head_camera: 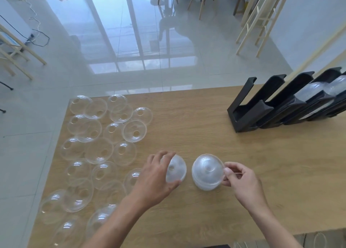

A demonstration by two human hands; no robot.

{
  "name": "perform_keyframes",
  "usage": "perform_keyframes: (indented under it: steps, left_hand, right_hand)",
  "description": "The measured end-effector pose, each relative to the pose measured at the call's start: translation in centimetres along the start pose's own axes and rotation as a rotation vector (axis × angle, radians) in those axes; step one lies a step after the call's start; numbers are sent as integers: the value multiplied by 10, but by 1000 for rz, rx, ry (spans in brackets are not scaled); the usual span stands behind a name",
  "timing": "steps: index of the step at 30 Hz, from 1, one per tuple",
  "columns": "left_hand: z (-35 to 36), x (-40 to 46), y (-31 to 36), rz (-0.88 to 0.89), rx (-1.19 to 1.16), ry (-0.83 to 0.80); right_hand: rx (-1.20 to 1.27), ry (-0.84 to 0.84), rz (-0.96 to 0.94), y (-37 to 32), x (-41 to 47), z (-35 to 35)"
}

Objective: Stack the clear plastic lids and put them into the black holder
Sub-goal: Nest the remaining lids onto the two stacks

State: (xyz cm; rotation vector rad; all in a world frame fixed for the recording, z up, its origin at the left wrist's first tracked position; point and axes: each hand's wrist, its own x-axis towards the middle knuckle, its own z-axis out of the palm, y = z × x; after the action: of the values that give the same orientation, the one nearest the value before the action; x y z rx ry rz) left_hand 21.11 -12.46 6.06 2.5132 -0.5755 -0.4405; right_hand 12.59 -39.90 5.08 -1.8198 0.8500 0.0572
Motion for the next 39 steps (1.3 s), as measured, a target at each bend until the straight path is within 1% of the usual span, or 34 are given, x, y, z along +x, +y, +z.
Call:
perform_keyframes:
  steps: [2,3,6,7,9,13,17,20,26,29,34,39]
  left_hand:
    - [5,-1,0,-30,-2,-14]
    - [8,-1,0,-44,-5,-17]
    - [15,1,-1,-45,-5,-20]
    - [17,2,-1,-38,4,-17]
    - [24,2,-1,-24,25,7]
    - [36,-2,-1,-5,26,36]
    - [45,-10,4,-4,17,34]
    - [50,-17,8,-5,25,27]
    - [56,-25,19,-52,43,58]
    - [59,-27,26,-81,54,81]
    - [62,-29,32,-127,6,123]
    - [68,-32,34,-150,-36,164]
  right_hand:
    - [-146,83,-111,1,-7,2]
    - [-202,83,-175,3,-10,3]
    - [-324,-57,-280,3,-23,15]
    - [-370,-84,-301,4,-25,22]
    - [-413,-81,-320,6,-27,34]
    - [-396,-4,-309,8,-27,47]
    - [-302,65,-359,16,-30,53]
    - [-263,71,-385,25,-31,53]
    - [-224,100,-354,22,-22,59]
    - [-267,80,-378,20,-12,56]
    - [-327,24,-432,25,2,43]
    - [-235,-75,-429,28,11,27]
